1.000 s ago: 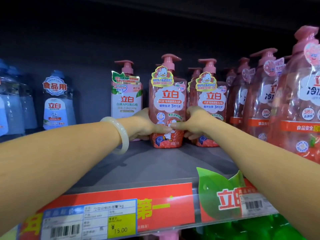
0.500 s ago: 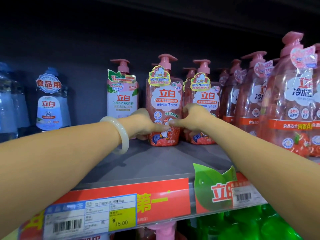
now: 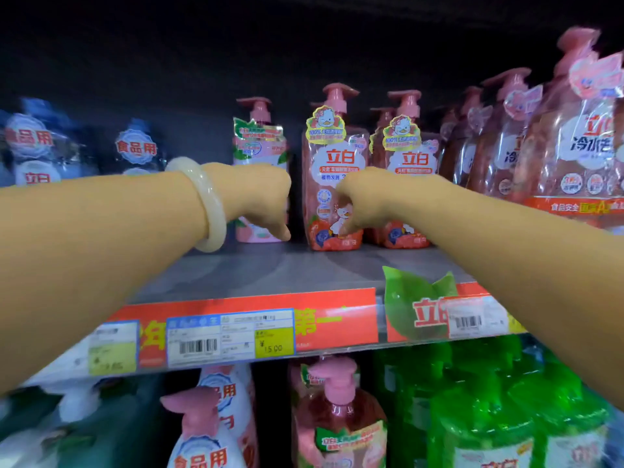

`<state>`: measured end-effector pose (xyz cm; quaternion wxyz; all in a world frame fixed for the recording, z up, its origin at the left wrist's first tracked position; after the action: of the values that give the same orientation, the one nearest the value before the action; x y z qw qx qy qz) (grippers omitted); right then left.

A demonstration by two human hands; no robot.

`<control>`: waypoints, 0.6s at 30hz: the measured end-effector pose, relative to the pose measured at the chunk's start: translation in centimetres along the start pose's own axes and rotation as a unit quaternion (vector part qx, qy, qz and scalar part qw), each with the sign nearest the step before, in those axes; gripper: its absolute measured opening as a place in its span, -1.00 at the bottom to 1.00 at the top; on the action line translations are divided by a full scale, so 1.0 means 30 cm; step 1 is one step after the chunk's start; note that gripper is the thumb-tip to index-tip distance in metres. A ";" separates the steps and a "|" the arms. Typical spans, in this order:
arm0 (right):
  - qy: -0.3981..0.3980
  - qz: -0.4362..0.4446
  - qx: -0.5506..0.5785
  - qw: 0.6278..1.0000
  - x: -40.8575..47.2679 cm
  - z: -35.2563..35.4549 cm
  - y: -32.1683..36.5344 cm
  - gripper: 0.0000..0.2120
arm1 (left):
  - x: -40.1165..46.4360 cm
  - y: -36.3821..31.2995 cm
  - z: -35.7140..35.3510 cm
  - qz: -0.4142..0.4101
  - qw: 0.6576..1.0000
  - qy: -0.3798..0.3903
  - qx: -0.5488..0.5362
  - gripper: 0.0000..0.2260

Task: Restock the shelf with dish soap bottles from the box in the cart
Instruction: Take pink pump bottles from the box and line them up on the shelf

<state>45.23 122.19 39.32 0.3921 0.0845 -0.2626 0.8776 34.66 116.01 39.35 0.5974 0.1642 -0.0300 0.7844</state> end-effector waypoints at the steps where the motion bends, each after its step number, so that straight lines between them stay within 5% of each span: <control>1: -0.018 0.017 0.000 1.000 -0.005 0.037 0.033 -0.51 | -0.027 0.019 0.015 0.008 1.000 -0.008 0.008 -0.50; 9: -0.179 0.154 0.041 0.971 -0.098 0.258 0.389 -0.56 | -0.388 0.203 0.144 0.101 0.990 -0.085 0.043 -0.50; 18: -0.214 0.316 0.112 0.918 -0.367 0.485 1.005 -0.54 | -1.047 0.538 0.097 0.305 0.942 0.020 0.136 -0.45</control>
<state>29.79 90.71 35.86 0.0170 0.2257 -0.2535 0.9405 27.31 81.58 35.28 0.3015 0.2112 0.0408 0.9289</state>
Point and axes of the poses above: each hand's wrist, its own x-axis towards the middle knuckle, its own z-axis out of the back of the hand, y = z × x, the point moved 6 cm from there along x, towards the middle knuckle, and after that the axes turned 8 degrees about -x, right-handed, at the moved point
